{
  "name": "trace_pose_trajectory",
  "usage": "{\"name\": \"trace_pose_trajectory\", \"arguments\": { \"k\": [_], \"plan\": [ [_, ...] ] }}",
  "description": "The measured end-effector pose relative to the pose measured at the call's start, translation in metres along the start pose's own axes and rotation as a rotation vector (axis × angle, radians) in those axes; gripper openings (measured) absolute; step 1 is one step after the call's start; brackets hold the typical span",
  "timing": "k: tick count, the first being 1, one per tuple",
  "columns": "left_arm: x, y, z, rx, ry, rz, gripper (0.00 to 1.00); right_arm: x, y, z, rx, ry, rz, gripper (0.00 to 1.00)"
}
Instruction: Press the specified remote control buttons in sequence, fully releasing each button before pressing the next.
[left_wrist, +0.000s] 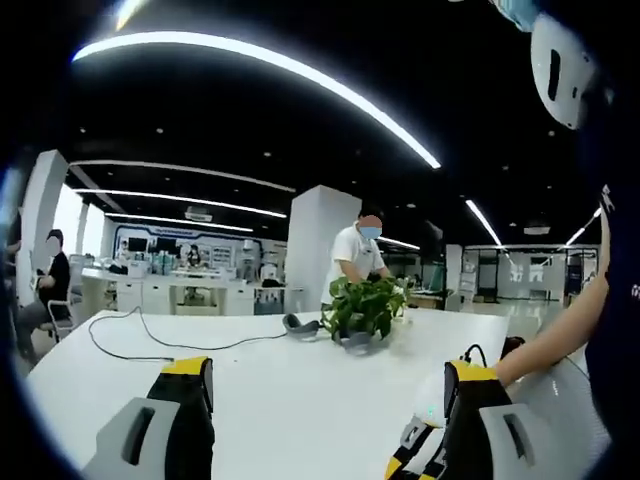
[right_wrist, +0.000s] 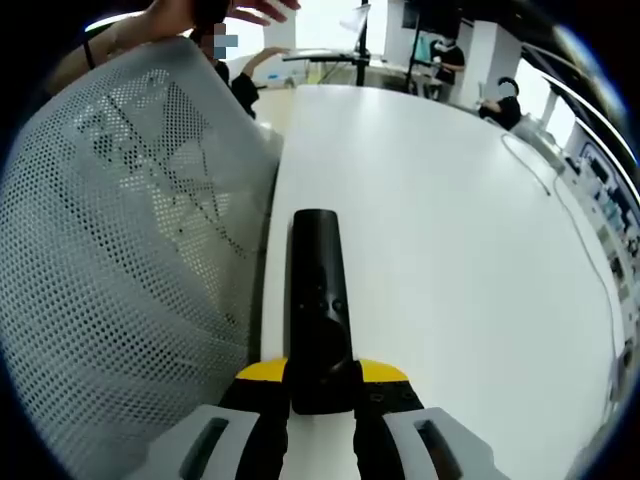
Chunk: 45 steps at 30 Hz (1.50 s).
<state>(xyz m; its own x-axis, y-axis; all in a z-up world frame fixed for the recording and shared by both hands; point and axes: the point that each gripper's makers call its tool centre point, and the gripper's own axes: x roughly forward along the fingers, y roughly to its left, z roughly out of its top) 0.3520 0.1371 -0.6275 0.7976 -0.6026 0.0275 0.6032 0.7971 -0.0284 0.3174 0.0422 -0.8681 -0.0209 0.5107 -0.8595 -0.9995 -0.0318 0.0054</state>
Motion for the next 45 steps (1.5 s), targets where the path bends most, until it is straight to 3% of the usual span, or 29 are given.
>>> {"name": "trace_pose_trajectory", "arguments": {
  "k": [9,20,28,34,45],
  "plan": [
    [-0.01,0.005,-0.01,-0.022,-0.008,0.037,1.0,0.0,0.0,0.0,0.003,-0.028,-0.003,0.21],
    [-0.012,0.014,-0.009,-0.067,-0.02,0.075,1.0,0.0,0.0,0.001,0.007,-0.052,-0.006,0.21],
    [-0.014,0.019,-0.014,-0.069,0.014,0.108,1.0,0.0,0.001,0.001,0.01,-0.054,-0.012,0.21],
    [-0.016,0.024,-0.016,-0.132,0.032,0.122,1.0,0.0,0.001,0.001,0.007,-0.048,-0.013,0.21],
    [-0.019,0.027,-0.018,-0.106,0.051,0.143,1.0,0.0,0.0,0.001,0.001,-0.054,-0.012,0.21]
  ]
}}
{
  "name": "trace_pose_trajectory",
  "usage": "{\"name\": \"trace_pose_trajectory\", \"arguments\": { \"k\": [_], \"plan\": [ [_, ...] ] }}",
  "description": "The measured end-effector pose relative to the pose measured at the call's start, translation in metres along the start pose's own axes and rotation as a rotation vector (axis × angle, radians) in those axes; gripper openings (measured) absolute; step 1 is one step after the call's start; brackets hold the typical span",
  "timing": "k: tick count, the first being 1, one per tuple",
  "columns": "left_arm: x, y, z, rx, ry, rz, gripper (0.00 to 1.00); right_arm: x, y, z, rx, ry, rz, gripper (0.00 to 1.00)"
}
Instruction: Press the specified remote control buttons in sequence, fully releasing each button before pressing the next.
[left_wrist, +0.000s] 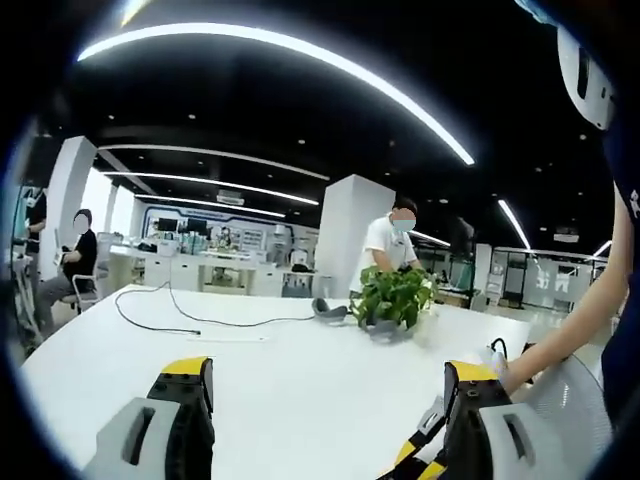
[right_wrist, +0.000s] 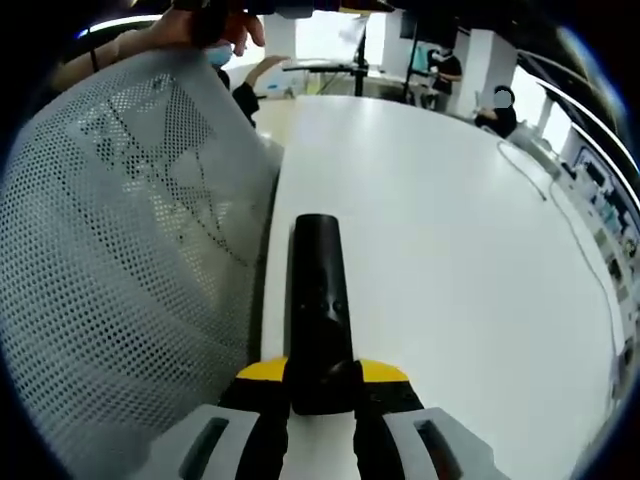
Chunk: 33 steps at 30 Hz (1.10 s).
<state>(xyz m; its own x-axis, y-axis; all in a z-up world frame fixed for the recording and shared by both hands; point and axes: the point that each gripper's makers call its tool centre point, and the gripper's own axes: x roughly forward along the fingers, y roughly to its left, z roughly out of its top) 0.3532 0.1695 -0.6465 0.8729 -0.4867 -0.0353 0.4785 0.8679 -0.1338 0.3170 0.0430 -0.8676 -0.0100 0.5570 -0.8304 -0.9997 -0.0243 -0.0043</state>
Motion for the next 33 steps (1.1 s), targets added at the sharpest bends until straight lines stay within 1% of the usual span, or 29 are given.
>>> {"name": "trace_pose_trajectory", "arguments": {
  "k": [5,9,18,33],
  "plan": [
    [-0.0004,0.0012,-0.0002,0.008,0.003,0.008,1.0,-0.0003,0.0,0.0003,0.011,-0.007,-0.002,0.21],
    [-0.0004,0.0012,-0.0013,0.01,0.01,0.007,1.0,-0.0003,0.0,0.0003,-0.004,-0.001,0.001,0.21],
    [0.0,0.0018,-0.0048,0.011,0.028,0.007,1.0,-0.0007,-0.0008,-0.0001,-0.002,-0.002,0.011,0.21],
    [-0.0002,0.0023,-0.0059,0.006,0.034,0.007,1.0,-0.0003,-0.0034,0.001,0.007,-0.011,0.007,0.21]
  ]
}}
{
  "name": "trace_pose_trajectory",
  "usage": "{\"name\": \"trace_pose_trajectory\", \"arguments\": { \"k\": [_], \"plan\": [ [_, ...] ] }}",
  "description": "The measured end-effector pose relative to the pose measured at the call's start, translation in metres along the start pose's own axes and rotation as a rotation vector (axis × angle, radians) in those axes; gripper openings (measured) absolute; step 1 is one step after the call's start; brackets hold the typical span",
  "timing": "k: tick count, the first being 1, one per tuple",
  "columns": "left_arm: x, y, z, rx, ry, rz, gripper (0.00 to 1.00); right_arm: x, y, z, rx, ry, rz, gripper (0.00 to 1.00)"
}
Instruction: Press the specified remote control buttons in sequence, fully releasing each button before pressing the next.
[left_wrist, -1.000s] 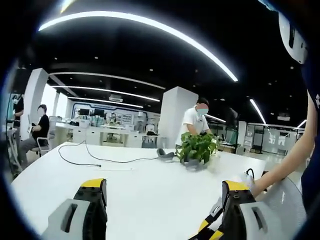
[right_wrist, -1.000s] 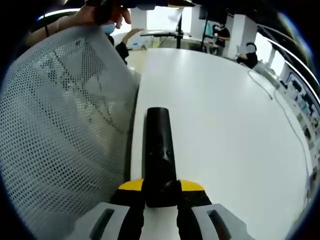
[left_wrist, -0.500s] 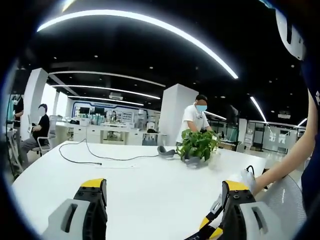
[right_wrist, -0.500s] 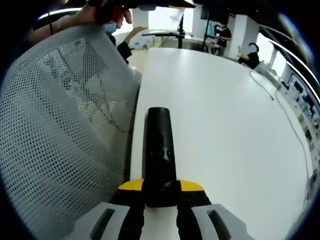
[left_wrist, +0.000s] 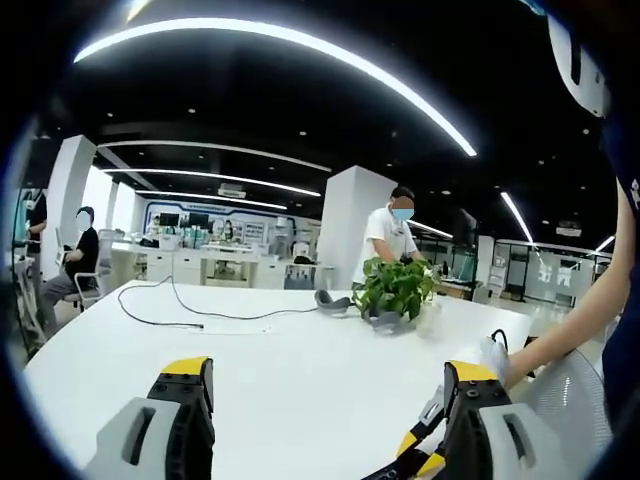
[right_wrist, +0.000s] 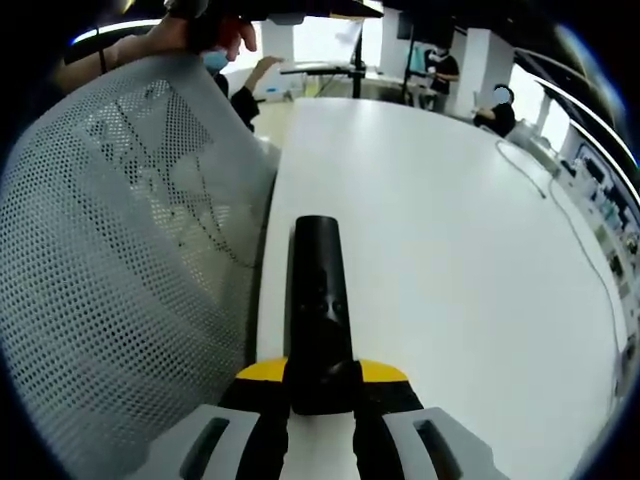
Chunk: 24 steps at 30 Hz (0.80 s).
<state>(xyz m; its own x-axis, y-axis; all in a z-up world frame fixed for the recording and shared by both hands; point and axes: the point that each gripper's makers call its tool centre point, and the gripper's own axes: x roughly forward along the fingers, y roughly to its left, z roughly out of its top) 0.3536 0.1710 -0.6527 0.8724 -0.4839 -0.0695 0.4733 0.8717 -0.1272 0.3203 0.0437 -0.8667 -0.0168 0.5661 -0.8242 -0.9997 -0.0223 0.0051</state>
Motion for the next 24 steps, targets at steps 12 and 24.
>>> {"name": "trace_pose_trajectory", "arguments": {
  "k": [12,24],
  "plan": [
    [-0.0002,0.0004,-0.0032,0.008,0.017,0.001,0.99,0.0003,-0.0031,0.0003,0.011,0.0,-0.003,0.21],
    [-0.0007,0.0015,-0.0037,0.013,0.021,0.005,0.99,-0.0001,-0.0085,-0.0003,0.024,0.003,-0.009,0.21]
  ]
}}
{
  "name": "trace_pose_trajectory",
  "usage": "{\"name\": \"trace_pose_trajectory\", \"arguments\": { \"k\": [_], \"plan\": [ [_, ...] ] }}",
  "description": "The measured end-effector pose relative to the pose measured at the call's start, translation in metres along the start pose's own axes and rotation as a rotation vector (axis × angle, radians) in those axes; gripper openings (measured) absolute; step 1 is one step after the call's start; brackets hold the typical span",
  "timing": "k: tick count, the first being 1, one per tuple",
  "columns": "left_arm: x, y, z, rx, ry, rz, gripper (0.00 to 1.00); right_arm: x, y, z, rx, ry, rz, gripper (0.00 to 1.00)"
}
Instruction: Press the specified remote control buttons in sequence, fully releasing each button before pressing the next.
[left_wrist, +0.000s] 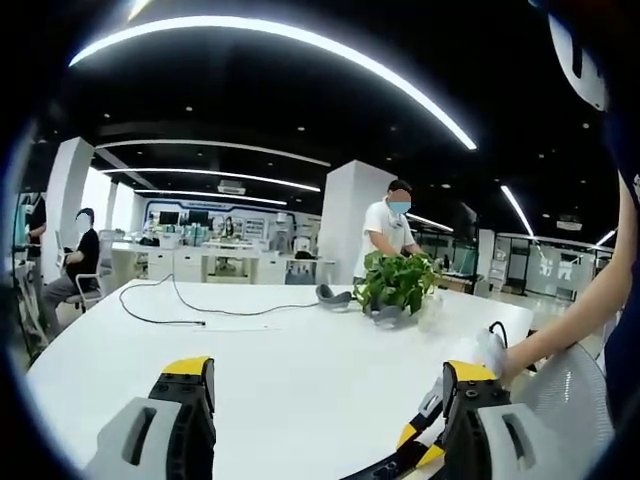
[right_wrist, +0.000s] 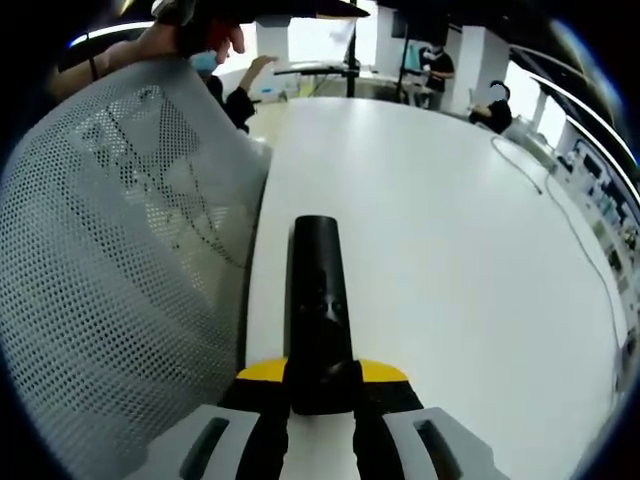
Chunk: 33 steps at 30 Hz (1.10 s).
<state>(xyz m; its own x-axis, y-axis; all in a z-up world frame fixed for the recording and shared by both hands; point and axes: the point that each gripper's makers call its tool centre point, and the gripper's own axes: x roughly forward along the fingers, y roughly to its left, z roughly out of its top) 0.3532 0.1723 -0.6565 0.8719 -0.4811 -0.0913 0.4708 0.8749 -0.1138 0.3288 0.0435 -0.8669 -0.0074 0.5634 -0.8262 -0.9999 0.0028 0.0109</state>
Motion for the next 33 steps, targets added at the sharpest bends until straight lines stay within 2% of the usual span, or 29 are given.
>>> {"name": "trace_pose_trajectory", "arguments": {
  "k": [33],
  "plan": [
    [0.001,0.001,-0.004,0.011,0.025,0.0,0.97,-0.003,-0.027,-0.004,0.032,-0.002,-0.012,0.21]
  ]
}}
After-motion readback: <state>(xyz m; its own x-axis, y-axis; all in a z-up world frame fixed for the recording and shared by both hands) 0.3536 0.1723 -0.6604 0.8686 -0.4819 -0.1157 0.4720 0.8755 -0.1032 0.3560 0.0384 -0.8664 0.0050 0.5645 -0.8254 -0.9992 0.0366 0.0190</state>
